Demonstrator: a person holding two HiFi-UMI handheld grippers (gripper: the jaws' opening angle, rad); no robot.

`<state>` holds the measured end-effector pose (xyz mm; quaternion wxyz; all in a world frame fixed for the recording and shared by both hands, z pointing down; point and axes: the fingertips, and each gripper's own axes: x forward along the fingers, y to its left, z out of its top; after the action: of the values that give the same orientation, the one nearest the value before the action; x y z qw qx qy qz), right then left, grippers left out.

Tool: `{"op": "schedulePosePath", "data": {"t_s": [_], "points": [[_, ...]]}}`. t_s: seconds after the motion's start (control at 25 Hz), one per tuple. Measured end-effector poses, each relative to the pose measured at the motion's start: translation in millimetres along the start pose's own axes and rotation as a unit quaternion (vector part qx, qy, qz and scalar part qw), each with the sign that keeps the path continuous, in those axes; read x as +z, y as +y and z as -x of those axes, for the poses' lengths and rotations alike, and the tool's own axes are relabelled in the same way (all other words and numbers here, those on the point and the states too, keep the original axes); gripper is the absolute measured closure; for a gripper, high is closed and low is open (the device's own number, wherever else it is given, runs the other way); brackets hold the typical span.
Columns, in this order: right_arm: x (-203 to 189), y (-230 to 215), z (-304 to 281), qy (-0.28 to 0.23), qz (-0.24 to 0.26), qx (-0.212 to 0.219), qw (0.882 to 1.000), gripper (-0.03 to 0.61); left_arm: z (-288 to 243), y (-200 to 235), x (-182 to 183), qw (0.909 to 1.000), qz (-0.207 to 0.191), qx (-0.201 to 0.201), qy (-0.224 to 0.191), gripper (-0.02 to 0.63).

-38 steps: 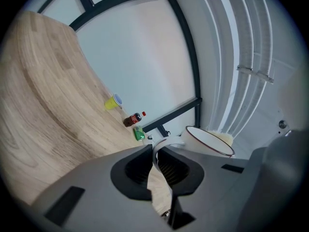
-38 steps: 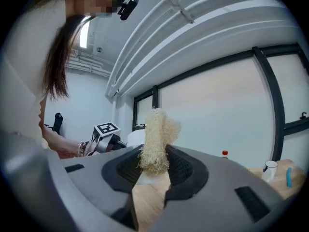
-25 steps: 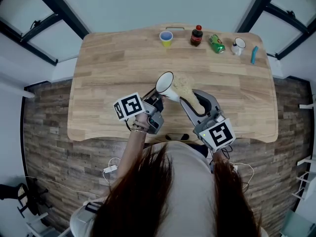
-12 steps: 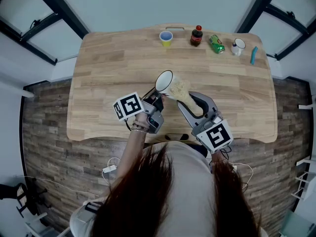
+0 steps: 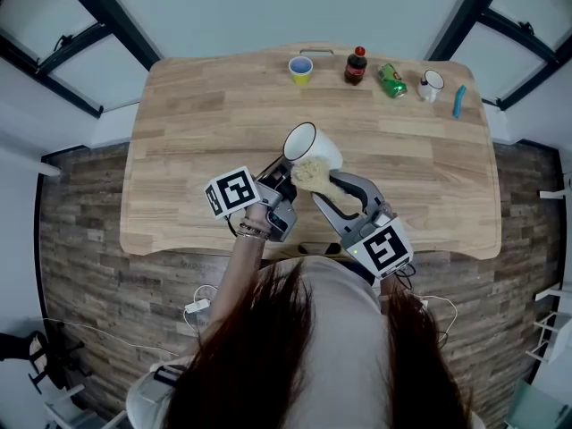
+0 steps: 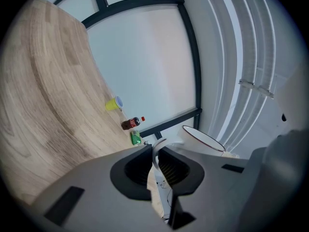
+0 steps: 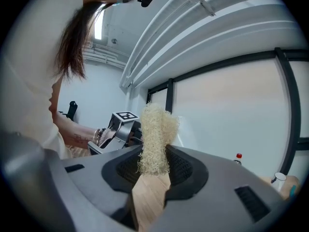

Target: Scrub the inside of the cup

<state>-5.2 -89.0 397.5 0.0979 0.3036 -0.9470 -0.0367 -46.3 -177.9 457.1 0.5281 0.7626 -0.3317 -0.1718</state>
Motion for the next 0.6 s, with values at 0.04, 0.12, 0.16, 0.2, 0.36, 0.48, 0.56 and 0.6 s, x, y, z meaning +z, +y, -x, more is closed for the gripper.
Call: {"op": "schedulePosePath", "data": {"t_s": [0.04,0.12,0.16,0.2,0.36,0.48,0.56,0.6], "points": [[-1.5,2.3,-1.4,0.005,0.005,0.003,1.0,0.439,-1.2,-2.1,-1.0,1.0,0.0,-0.003,0.001,0.569],[-4.1,6.9,-4.2,0.013,0.011,0.009,1.0,0.438,-3.4,-5.3,-2.2,1.0,0.0,-0.009,0.003,0.569],[-5.3,9.2,-5.4,0.016,0.012,0.013,1.0,0.438,-4.0,-6.1,-2.1,0.9999,0.0,-0.011,0.002,0.569],[-6.5,11.2,-6.5,0.018,0.013,0.016,1.0,0.438,-4.3,-6.4,-1.5,0.9999,-0.001,-0.012,0.002,0.569],[-8.8,13.3,-7.4,0.022,0.011,0.021,0.999,0.439,-4.4,-8.2,-2.0,0.9999,-0.007,-0.012,0.003,0.569],[-8.7,12.5,-7.8,0.022,0.008,0.021,0.999,0.437,-4.0,-10.6,-2.9,0.9998,-0.006,-0.017,0.004,0.569],[-9.5,12.3,-8.7,0.023,0.006,0.023,0.999,0.437,-3.9,-11.4,-2.9,0.9998,-0.004,-0.019,0.004,0.569],[-10.3,12.4,-9.1,0.024,0.006,0.023,0.999,0.438,-4.1,-11.7,-2.9,0.9998,-0.002,-0.019,0.004,0.569]]}}
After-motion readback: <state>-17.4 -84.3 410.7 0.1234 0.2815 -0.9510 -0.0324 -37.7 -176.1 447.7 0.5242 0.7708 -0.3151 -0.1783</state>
